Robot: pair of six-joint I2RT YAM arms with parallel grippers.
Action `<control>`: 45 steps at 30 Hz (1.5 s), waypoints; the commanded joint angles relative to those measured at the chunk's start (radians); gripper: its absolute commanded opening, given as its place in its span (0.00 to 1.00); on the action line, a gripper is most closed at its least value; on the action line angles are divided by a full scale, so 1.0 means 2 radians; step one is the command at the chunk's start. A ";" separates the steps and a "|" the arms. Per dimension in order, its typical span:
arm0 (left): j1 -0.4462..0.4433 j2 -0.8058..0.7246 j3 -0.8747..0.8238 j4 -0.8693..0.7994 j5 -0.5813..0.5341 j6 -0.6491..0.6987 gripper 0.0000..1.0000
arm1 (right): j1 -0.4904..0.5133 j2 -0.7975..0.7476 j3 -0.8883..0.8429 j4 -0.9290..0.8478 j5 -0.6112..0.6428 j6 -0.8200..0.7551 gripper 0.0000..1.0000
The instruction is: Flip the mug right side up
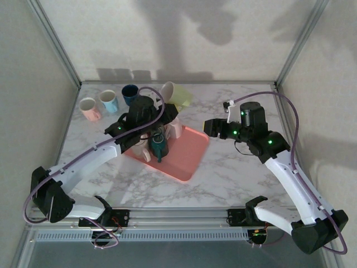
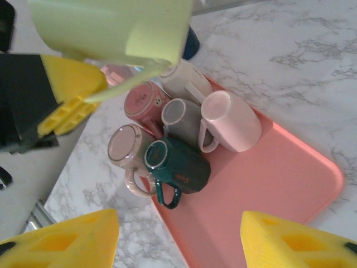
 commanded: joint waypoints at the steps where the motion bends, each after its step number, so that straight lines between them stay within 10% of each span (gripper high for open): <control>1: 0.005 -0.014 0.061 -0.090 -0.117 0.053 0.00 | -0.003 -0.002 0.017 -0.015 0.011 -0.029 0.61; 12: 0.067 -0.034 0.088 -0.248 -0.237 0.029 0.00 | -0.003 0.029 0.038 -0.023 -0.004 -0.039 0.60; 26: 0.249 -0.032 0.016 -0.294 -0.152 0.071 0.00 | -0.003 0.064 0.063 -0.037 -0.022 -0.032 0.60; 45: 0.378 0.043 -0.045 -0.249 -0.121 0.127 0.00 | -0.003 0.069 0.061 -0.040 -0.025 -0.024 0.61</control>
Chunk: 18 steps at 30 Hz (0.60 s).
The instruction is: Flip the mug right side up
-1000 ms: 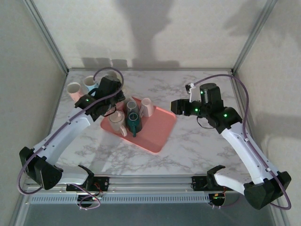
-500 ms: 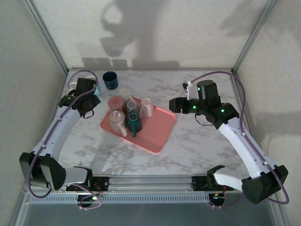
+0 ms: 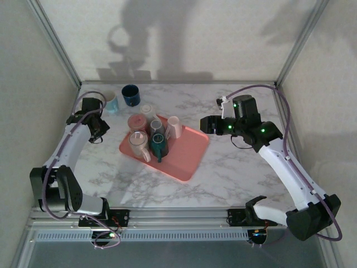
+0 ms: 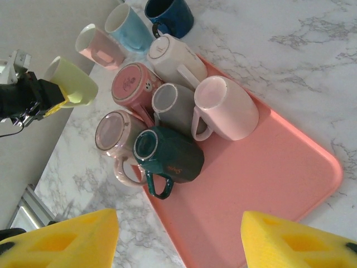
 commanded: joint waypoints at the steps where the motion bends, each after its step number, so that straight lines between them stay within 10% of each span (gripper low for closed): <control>1: 0.013 0.012 0.002 0.043 -0.008 0.018 0.00 | -0.003 0.002 0.015 -0.005 -0.011 -0.001 0.61; 18: 0.025 0.085 -0.015 0.118 -0.056 0.023 0.00 | -0.003 0.012 0.014 -0.006 -0.015 -0.006 0.61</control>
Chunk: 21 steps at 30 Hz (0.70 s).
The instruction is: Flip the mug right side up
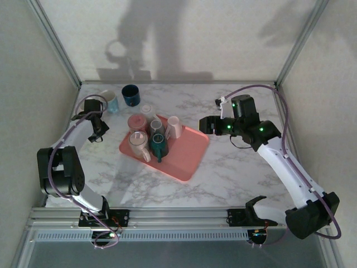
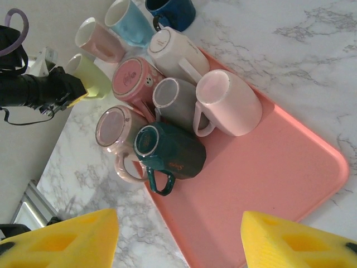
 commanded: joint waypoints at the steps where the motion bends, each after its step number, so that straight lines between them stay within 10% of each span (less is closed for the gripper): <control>1: 0.004 0.005 -0.001 0.034 -0.033 0.002 0.01 | -0.003 0.005 0.015 -0.005 -0.006 -0.006 0.61; 21: 0.004 -0.049 -0.026 0.013 0.013 0.007 0.48 | -0.003 0.023 0.034 -0.030 0.021 -0.019 0.61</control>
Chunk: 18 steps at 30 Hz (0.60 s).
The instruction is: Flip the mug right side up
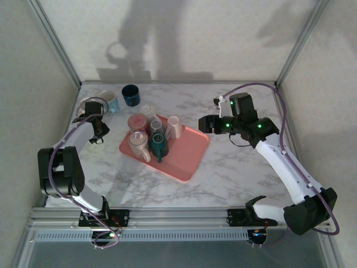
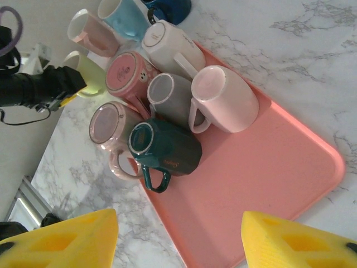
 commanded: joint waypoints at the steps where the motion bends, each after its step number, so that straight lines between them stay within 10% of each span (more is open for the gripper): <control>1: 0.004 -0.042 0.000 -0.020 0.018 0.006 0.49 | -0.003 0.006 0.019 -0.019 0.024 -0.008 0.61; 18: -0.018 -0.245 -0.093 0.052 0.360 0.051 0.50 | 0.155 0.143 0.071 -0.086 0.140 0.078 0.57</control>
